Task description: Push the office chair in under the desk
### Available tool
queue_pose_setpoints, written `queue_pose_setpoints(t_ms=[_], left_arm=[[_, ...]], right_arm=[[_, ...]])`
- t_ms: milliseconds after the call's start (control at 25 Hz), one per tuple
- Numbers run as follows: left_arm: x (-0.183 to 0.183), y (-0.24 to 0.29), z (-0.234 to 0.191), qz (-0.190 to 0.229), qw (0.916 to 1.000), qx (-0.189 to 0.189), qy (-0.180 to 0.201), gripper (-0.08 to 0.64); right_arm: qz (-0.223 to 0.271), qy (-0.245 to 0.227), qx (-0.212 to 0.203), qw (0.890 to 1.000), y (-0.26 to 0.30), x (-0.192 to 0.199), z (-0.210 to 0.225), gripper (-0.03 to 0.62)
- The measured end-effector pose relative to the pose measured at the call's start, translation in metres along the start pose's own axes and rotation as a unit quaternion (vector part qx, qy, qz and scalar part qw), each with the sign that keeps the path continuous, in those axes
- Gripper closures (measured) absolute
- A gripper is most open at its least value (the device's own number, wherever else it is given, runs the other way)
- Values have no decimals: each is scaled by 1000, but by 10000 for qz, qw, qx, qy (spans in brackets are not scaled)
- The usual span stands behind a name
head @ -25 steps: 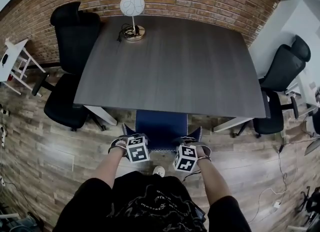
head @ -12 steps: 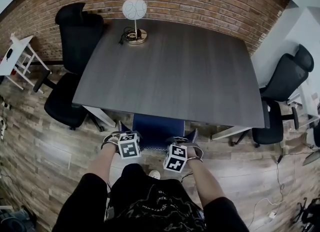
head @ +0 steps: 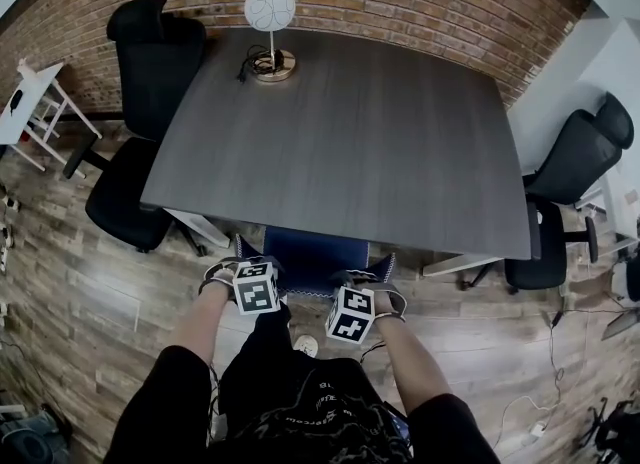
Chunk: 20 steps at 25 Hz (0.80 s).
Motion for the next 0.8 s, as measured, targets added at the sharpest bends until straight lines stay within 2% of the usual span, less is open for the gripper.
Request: queue_pose_setpoints(t_ms=[800], left_arm=[[-4, -5, -15, 53, 10000, 32, 6, 419]], right_arm=[[-9, -13, 36, 10000, 8, 0, 15, 483]])
Point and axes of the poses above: the fingertips, and each gripper's own axes: y forward along the fingers, z to its right, x out of its underside, the point moved 1 cm from there along -y, backward along the fingers, and after that the axes turned 14 degrees about x, right-handed, at the moved point
